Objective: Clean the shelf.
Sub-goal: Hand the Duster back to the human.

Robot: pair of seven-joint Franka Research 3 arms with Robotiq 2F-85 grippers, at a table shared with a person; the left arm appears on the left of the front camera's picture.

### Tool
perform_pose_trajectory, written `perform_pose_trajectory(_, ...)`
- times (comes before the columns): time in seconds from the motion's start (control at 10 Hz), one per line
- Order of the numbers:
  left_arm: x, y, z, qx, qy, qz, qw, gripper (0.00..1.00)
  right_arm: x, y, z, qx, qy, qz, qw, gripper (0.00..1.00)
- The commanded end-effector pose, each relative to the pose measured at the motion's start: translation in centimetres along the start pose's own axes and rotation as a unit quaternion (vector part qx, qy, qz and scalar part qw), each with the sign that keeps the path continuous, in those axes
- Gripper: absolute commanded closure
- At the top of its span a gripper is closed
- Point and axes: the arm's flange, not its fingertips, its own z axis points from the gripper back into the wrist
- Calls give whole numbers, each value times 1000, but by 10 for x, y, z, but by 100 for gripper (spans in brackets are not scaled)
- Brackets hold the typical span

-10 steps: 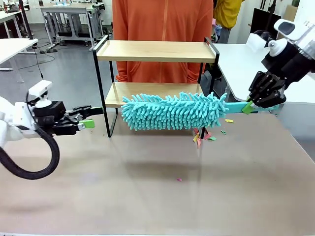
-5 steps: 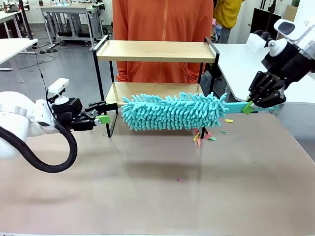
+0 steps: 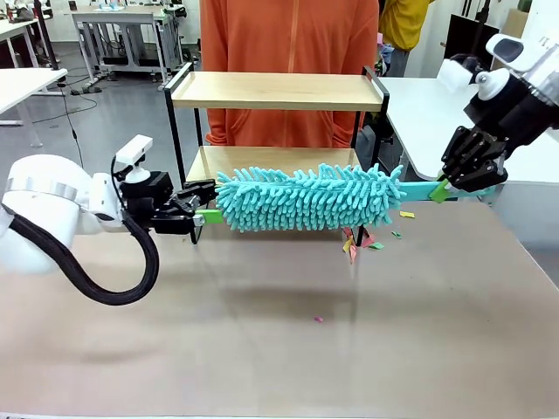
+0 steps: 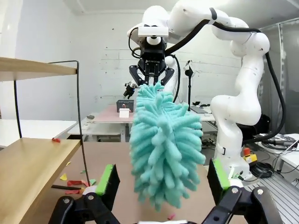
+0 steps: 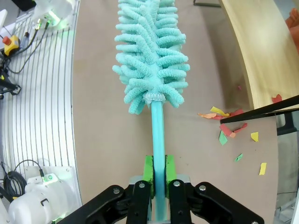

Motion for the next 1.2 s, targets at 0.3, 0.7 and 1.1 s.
perform_pose_trajectory(0.3,-1,10,-43,14,18,-7,1000,0,0,0,0,0,-9,2,1000,87)
perform_pose_trajectory(0.7,-3,12,-63,-7,-5,-11,1000,0,0,0,0,0,-9,2,1000,87)
perform_pose_trajectory(1.1,-7,10,-67,-17,-28,-2,999,0,0,0,0,0,-9,2,1000,87)
